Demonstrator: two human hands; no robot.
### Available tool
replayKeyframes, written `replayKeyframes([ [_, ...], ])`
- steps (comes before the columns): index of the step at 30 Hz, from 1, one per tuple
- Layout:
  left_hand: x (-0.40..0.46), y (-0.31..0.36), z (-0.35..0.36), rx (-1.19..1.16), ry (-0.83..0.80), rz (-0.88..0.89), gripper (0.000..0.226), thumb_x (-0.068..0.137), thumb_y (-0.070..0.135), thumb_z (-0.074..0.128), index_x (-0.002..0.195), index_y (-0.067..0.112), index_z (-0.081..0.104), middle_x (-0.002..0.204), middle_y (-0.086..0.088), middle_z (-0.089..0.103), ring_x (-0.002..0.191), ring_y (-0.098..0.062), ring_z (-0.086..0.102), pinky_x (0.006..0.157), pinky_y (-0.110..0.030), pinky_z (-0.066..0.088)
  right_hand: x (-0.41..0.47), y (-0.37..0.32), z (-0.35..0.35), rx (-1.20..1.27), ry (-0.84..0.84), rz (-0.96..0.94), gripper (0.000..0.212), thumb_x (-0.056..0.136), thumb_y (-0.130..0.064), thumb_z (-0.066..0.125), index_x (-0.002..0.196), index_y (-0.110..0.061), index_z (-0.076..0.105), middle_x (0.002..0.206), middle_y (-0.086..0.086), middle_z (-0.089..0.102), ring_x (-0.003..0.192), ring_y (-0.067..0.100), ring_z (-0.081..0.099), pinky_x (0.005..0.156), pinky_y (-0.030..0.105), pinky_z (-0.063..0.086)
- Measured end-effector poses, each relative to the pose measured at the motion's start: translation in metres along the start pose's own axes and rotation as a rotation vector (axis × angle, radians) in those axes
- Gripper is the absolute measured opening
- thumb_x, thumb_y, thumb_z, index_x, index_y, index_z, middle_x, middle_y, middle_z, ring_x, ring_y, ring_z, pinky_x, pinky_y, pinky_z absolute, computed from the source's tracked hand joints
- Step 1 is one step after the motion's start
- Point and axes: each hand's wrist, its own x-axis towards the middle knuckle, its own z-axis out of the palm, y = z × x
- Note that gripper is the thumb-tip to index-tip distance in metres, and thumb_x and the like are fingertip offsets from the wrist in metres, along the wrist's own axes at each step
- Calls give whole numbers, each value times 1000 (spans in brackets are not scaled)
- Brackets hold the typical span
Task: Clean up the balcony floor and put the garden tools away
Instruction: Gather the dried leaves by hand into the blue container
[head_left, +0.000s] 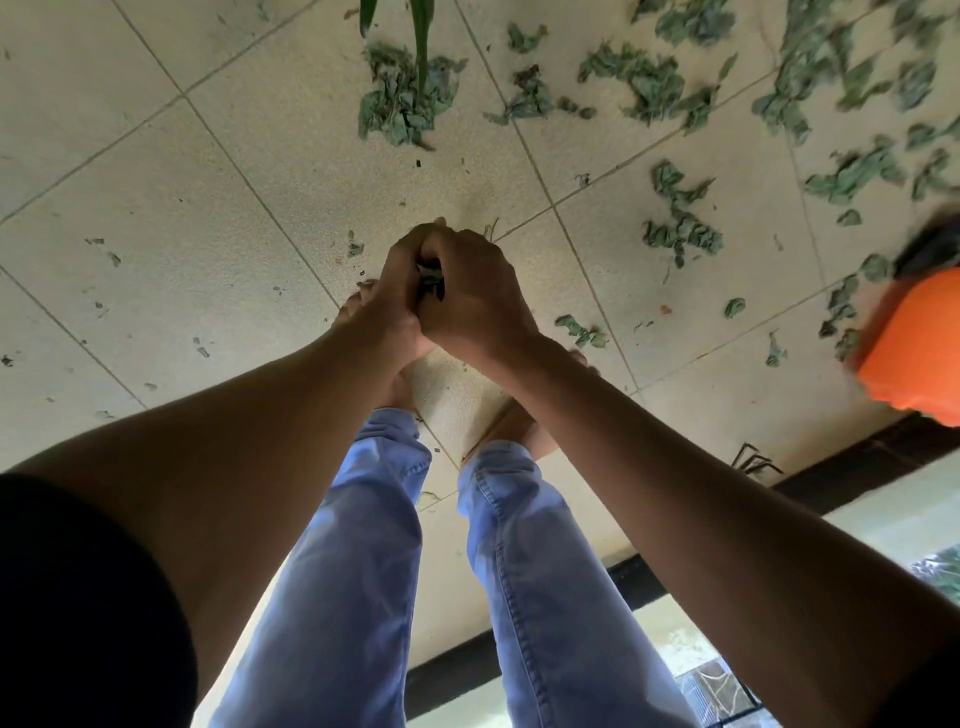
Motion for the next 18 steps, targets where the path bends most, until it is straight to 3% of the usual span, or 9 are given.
replayKeyframes([
  [3,2,4,2,102,-30,45,54,97,18,45,43,23,46,42,7,37,36,-7,40,38,-19,35,-10,-1,-10,167,30,48,39,86,-5,59,122,-13,46,87,3,65,74,19,67,58,29,56],
  [5,4,4,3,139,0,18,57,99,19,43,42,23,46,43,7,37,39,-8,40,40,-21,35,-12,1,-11,187,115,59,26,92,-8,55,118,-11,50,82,5,67,70,21,68,56,35,57],
  [7,8,1,5,196,37,13,56,98,21,47,42,23,48,45,7,40,44,-9,44,44,-21,36,-10,8,-6,192,206,56,9,94,-10,56,102,-10,60,75,3,68,67,21,67,56,40,57],
  [9,11,-2,7,212,41,17,52,97,23,50,45,21,54,50,5,48,49,-9,52,49,-22,42,-6,14,0,163,264,78,10,91,-12,59,85,-12,67,72,1,67,66,18,66,57,39,55],
  [14,19,-7,11,148,32,32,39,95,25,54,58,17,57,57,0,53,58,-16,60,57,-25,49,1,25,12,-169,352,173,13,91,-25,61,86,-15,67,94,-2,54,86,12,51,51,18,31],
  [18,27,-16,13,227,127,63,24,88,22,63,66,16,55,52,2,52,49,-13,55,48,-21,46,-3,39,6,22,379,238,16,82,-32,69,89,-22,59,97,-2,54,87,14,54,57,25,42],
])
